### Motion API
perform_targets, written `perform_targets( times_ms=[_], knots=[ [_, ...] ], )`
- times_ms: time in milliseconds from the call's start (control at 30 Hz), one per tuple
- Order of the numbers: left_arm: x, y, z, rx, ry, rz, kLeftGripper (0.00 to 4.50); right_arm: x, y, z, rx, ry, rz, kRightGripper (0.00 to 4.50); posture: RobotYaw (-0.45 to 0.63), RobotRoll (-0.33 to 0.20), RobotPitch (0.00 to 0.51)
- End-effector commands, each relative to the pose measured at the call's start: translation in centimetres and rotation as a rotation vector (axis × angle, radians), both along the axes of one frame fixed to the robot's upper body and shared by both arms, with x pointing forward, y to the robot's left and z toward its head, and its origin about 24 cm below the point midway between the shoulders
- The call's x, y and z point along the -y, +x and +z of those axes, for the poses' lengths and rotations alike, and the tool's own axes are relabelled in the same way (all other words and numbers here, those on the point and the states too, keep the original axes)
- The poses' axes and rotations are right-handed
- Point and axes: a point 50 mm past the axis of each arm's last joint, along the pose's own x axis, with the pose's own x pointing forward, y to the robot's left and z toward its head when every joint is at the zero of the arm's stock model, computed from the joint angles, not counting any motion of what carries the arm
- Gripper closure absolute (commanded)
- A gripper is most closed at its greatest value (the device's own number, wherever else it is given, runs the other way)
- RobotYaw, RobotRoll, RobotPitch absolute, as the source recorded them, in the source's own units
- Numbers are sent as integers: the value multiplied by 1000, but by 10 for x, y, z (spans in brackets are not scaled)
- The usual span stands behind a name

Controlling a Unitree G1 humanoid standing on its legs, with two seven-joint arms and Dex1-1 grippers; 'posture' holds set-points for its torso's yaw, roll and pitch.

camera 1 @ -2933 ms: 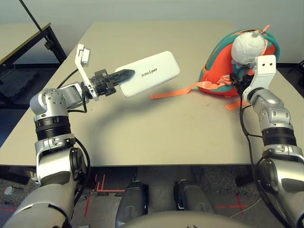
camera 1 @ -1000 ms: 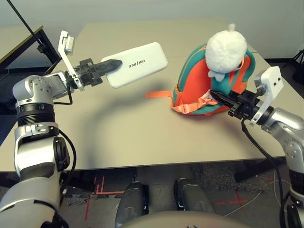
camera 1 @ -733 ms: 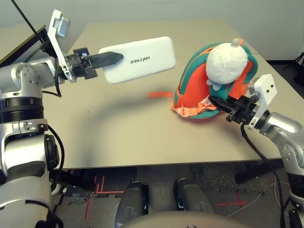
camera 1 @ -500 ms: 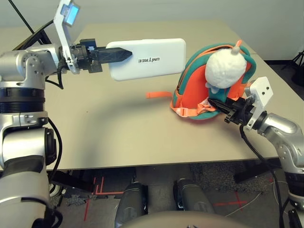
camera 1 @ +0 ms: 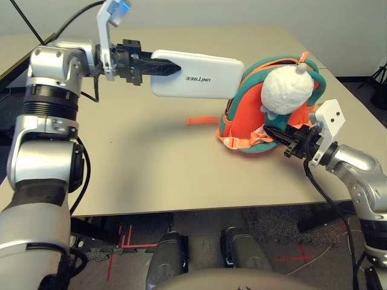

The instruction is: Put the pencil case into the backpack and zip it.

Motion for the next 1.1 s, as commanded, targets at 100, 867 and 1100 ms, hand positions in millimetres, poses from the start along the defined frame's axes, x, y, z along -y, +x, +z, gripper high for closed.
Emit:
perform_targets(
  times_ms=[100,867,1100],
  knots=[
    [16,4,4,44,51,-75,3413,-6,-1,-5,-28,6,28,4054,-218,0,0],
    [91,19,-7,128,116,-161,3413,-15,2,-3,-17,-4,58,4054,-247,0,2],
    [113,26,-32,153,163,-113,3413,-18,3,-3,-14,-4,68,4054,-252,0,3]
  ],
)
